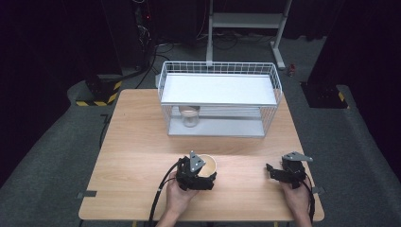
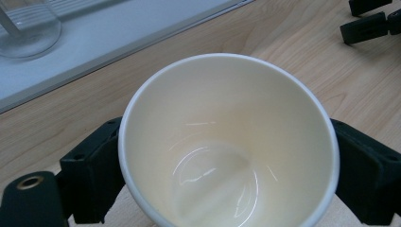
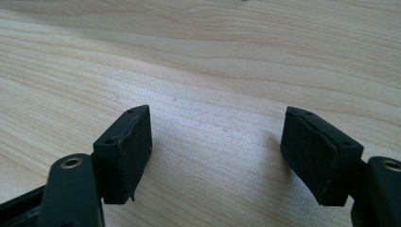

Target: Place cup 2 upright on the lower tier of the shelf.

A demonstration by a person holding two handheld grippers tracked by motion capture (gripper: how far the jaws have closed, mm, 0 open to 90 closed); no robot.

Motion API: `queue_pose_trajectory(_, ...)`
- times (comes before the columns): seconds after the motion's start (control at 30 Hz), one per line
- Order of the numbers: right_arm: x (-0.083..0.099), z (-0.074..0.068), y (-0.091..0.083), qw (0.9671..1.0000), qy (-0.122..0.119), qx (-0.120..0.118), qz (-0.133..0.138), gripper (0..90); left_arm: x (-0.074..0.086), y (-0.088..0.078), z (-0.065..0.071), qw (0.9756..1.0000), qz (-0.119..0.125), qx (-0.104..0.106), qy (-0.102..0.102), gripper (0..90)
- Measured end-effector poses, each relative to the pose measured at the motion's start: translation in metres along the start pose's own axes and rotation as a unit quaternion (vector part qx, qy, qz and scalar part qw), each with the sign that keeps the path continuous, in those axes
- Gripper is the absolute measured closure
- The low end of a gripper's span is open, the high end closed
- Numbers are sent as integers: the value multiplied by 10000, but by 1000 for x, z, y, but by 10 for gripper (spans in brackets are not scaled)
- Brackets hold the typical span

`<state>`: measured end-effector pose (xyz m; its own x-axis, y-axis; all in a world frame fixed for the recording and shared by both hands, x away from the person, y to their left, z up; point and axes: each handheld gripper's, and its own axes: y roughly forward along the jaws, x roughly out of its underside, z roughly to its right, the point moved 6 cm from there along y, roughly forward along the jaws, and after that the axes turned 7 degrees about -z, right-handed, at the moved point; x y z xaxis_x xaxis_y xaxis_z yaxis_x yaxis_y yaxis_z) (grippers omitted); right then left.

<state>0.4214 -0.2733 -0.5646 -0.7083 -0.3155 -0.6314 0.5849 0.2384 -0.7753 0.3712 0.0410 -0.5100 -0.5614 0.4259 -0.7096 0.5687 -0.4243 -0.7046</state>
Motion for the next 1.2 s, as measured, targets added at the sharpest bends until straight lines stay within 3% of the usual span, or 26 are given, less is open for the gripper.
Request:
queue_pose_trajectory(0.4, 0, 0, 0, 10000, -2, 0, 0, 259, -12, 4, -1, 10000, 15, 31, 16, 106)
queue_pose_trajectory(0.8, 0, 0, 0, 10000, -10, 1, -4, 260, -37, 12, -3, 9998, 78, 42, 160, 106)
queue_pose_trajectory(1.1, 0, 0, 0, 10000, -7, -1, -4, 259, -51, 23, -7, 9998, 84, 165, 73, 106)
queue_pose_trajectory(1.2, 0, 0, 0, 10000, -10, 2, -4, 259, -55, 26, -10, 9998, 72, 110, 119, 106)
